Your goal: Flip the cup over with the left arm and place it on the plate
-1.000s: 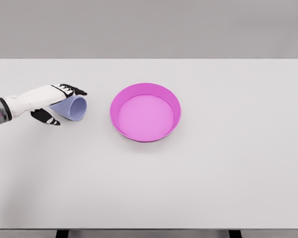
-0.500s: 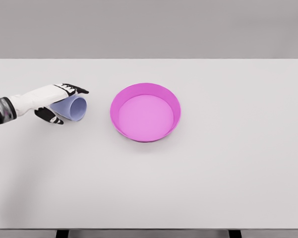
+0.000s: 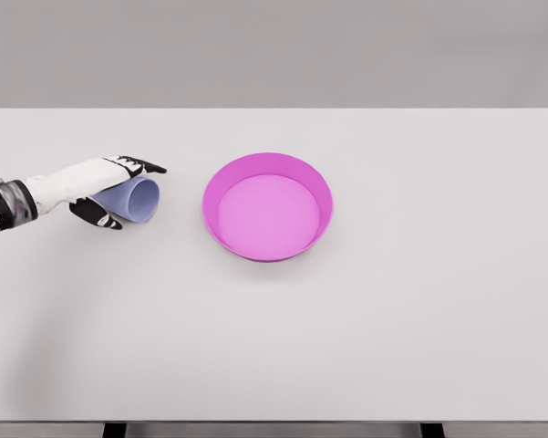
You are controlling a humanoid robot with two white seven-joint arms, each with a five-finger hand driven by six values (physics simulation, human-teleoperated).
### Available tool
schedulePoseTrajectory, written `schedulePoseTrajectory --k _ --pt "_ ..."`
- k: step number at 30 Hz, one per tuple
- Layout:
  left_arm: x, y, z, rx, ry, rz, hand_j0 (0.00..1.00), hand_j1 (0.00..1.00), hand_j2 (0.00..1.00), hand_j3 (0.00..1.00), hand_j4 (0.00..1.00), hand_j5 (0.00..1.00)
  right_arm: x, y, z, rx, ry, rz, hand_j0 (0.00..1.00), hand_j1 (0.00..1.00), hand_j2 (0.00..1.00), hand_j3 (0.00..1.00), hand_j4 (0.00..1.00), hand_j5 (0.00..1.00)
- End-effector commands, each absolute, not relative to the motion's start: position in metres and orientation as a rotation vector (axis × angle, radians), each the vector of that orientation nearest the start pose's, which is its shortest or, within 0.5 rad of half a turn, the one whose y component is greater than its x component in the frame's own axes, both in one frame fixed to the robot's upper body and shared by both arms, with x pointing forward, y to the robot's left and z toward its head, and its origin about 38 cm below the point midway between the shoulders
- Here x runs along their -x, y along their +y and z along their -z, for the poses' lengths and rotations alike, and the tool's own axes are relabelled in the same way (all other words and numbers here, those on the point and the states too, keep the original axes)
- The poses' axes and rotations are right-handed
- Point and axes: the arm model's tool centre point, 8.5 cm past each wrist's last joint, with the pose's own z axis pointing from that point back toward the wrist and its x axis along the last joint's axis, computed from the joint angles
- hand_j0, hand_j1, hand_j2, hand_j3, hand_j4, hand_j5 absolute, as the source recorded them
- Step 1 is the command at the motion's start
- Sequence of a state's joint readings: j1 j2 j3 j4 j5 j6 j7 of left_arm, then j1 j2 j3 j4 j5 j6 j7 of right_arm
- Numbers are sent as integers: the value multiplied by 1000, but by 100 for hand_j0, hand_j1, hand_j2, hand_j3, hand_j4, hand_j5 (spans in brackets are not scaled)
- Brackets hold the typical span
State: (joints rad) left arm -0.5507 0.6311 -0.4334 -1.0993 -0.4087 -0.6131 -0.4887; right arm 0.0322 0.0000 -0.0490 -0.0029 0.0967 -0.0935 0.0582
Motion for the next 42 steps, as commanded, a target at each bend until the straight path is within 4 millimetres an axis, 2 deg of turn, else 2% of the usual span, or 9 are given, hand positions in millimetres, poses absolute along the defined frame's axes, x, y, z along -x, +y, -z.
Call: schedulePoseTrajectory --k 1,9,17,25,27,42 --pt "-461 344 -140 -332 -1389 1697 94 94 94 94 94 94 10 -266 262 26 -61 -52 100 100 100 100 100 100" --pt "-461 344 -140 -332 -1389 1694 84 84 84 84 84 84 10 -266 262 26 -61 -52 100 100 100 100 100 100" --pt "-460 344 -139 -326 -1385 1695 77 77 77 77 77 77 10 -266 262 26 -61 -52 100 100 100 100 100 100" --pt "-460 343 -143 -287 -1437 1638 75 75 75 75 75 75 11 -266 262 26 -59 -52 100 100 100 100 100 100" --pt "-460 343 -144 -277 -1452 1623 71 71 71 71 71 71 10 -266 262 26 -61 -52 100 100 100 100 100 100" --pt "-462 325 -152 -159 -1581 1499 72 72 72 72 72 72 10 -266 262 26 -61 -52 100 100 100 100 100 100"
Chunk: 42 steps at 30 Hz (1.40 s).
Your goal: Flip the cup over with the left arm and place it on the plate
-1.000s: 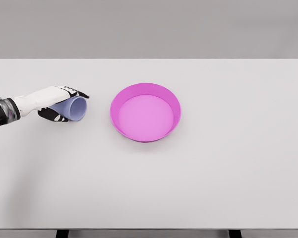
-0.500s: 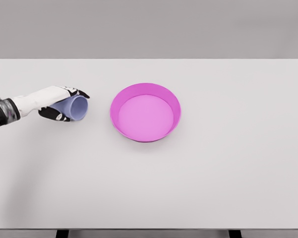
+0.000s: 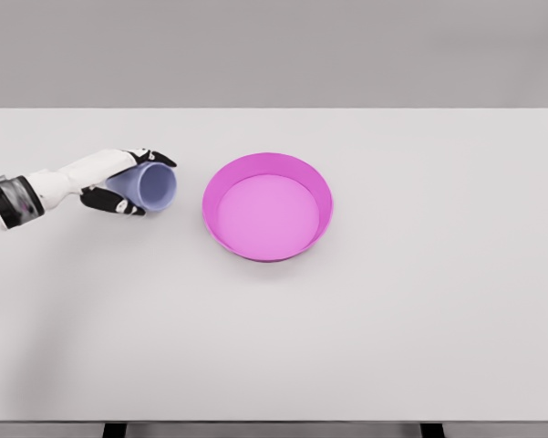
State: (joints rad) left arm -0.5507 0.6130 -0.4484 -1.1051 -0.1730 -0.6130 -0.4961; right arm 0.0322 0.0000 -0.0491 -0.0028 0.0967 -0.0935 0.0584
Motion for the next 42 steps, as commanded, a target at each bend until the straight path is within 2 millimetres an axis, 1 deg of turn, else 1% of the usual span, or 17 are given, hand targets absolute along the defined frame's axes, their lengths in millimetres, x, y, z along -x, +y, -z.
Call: schedulePoseTrajectory --k 1,6,12,17,26,27,34,35,42 --pt "-462 323 -152 -151 -1590 1491 72 72 72 72 72 72 10 -266 262 26 -61 -52 100 100 100 100 100 100" --pt "-463 315 -155 -100 -1645 1430 72 72 72 72 72 72 10 -266 262 25 -61 -52 100 100 100 100 100 100" --pt "-465 290 -153 -29 -1708 1383 72 72 72 72 72 72 10 -266 262 26 -61 -52 100 100 100 100 100 100" --pt "-466 274 -152 16 -1744 1353 72 72 72 72 72 72 10 -266 262 26 -61 -52 100 100 100 100 100 100" --pt "-467 273 -157 58 -1785 1288 72 72 72 72 72 72 10 -266 262 25 -61 -52 100 100 100 100 100 100" --pt "-467 268 -155 71 -1790 1280 72 72 72 72 72 72 10 -266 262 26 -61 -52 100 100 100 100 100 100" --pt "-466 253 -151 147 -1811 1240 71 71 71 71 71 71 10 -266 262 26 -61 -52 100 100 100 100 100 100" --pt "-465 248 -149 160 -1816 1235 72 72 72 72 72 72 10 -266 262 26 -61 -52 100 100 100 100 100 100" --pt "-465 225 -147 211 -1844 1216 72 72 72 72 72 72 11 -266 262 26 -59 -52 100 100 100 100 100 100"
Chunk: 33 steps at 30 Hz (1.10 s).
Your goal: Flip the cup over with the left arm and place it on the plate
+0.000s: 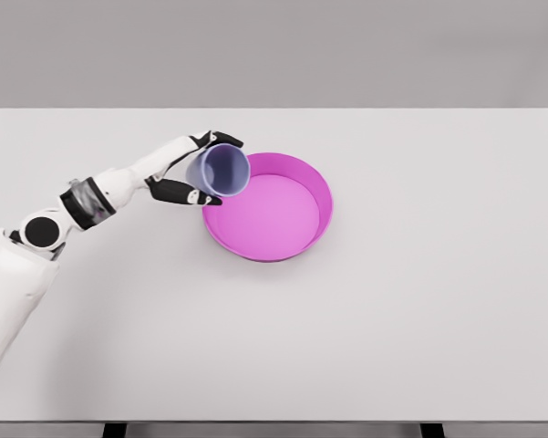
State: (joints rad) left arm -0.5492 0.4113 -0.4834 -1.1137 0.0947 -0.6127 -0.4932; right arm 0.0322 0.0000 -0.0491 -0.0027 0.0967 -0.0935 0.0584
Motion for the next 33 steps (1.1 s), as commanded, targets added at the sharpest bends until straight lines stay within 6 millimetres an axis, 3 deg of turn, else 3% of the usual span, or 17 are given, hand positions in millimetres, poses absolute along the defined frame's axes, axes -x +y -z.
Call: schedulePoseTrajectory --k 1,9,15,24,33 --pt "-464 223 -146 218 -1847 1213 72 72 72 72 72 72 10 -266 262 26 -61 -52 100 100 100 100 100 100" --pt "-460 205 -146 299 -1876 1175 72 72 72 72 72 72 10 -266 262 26 -61 -52 100 100 100 100 100 100" --pt "-459 204 -145 304 -1871 1179 72 72 72 72 72 72 10 -266 262 26 -61 -52 100 100 100 100 100 100" --pt "-451 180 -131 429 -1864 1116 73 73 73 73 73 73 10 -266 262 26 -61 -52 100 100 100 100 100 100" --pt "-449 178 -128 476 -1863 1068 73 73 73 73 73 73 10 -266 262 26 -61 -52 100 100 100 100 100 100"
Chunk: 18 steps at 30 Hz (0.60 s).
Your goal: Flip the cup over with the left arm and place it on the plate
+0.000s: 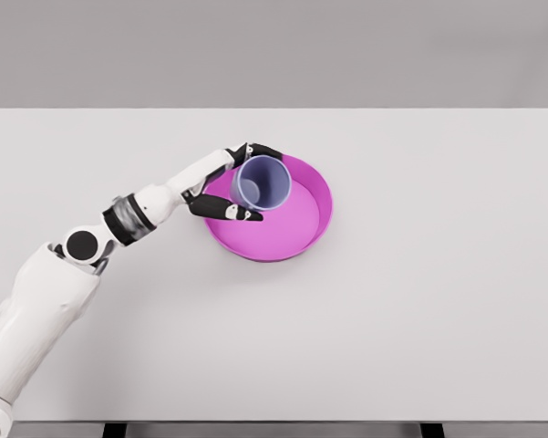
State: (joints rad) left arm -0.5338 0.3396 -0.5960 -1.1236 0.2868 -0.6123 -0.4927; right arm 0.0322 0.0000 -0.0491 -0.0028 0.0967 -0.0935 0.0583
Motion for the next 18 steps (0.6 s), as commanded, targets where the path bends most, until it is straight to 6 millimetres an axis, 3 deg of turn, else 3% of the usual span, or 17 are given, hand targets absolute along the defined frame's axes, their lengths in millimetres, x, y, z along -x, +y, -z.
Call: schedulePoseTrajectory --k 1,18 --pt "-447 175 -127 506 -1862 1043 73 73 73 73 73 73 10 -266 262 26 -61 -52 100 100 100 100 100 100" --pt "-435 157 -111 612 -1823 998 75 75 75 75 75 75 10 -266 262 26 -61 -52 100 100 100 100 100 100"
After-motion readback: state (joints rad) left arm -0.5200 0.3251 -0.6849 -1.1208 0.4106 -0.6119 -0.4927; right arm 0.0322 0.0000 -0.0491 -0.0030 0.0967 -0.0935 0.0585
